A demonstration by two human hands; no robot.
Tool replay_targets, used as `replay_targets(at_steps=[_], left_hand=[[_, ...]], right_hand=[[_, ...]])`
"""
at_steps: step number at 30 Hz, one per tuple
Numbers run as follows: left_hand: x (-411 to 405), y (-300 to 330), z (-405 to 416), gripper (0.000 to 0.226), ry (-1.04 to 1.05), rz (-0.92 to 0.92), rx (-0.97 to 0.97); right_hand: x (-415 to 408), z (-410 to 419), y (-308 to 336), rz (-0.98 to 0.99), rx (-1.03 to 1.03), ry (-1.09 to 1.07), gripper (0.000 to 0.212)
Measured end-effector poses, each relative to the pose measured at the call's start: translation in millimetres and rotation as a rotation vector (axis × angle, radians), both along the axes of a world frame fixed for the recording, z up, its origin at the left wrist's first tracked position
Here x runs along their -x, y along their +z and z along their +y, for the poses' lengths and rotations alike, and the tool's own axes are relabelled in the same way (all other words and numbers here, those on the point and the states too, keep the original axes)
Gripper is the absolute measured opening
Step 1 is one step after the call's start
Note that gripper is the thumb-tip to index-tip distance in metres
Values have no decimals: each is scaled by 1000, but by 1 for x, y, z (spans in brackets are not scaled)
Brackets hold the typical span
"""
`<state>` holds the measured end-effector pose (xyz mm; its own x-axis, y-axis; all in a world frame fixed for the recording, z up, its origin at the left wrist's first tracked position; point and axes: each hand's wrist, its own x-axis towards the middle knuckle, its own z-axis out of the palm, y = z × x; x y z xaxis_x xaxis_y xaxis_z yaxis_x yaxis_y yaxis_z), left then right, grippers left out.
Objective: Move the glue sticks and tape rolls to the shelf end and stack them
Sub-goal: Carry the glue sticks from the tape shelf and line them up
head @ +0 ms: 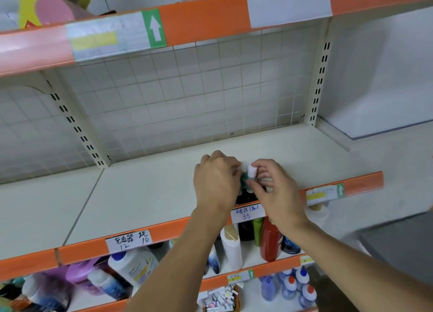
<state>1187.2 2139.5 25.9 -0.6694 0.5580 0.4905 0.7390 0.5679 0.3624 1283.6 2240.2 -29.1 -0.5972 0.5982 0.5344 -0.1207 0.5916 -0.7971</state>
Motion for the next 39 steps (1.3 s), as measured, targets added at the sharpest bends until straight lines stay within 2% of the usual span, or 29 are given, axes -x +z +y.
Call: replay_targets(at_steps=[15, 20, 27, 34, 39], left_hand=[[-8, 8, 1, 24, -18, 53, 171], [-10, 8, 4, 17, -8, 65, 180], [-7, 2, 3, 15, -39, 62, 93], [-8, 0, -2, 18, -47, 55, 67], [-14, -5, -5, 20, -41, 65, 26]], right_hand=[[10, 1, -7, -13, -7, 28, 33], [14, 1, -7, -17, -16, 31, 36], [15, 3, -12, -55, -107, 76, 35], [15, 2, -9, -62, -57, 95, 23], [18, 3, -9, -100, -26, 105, 25]])
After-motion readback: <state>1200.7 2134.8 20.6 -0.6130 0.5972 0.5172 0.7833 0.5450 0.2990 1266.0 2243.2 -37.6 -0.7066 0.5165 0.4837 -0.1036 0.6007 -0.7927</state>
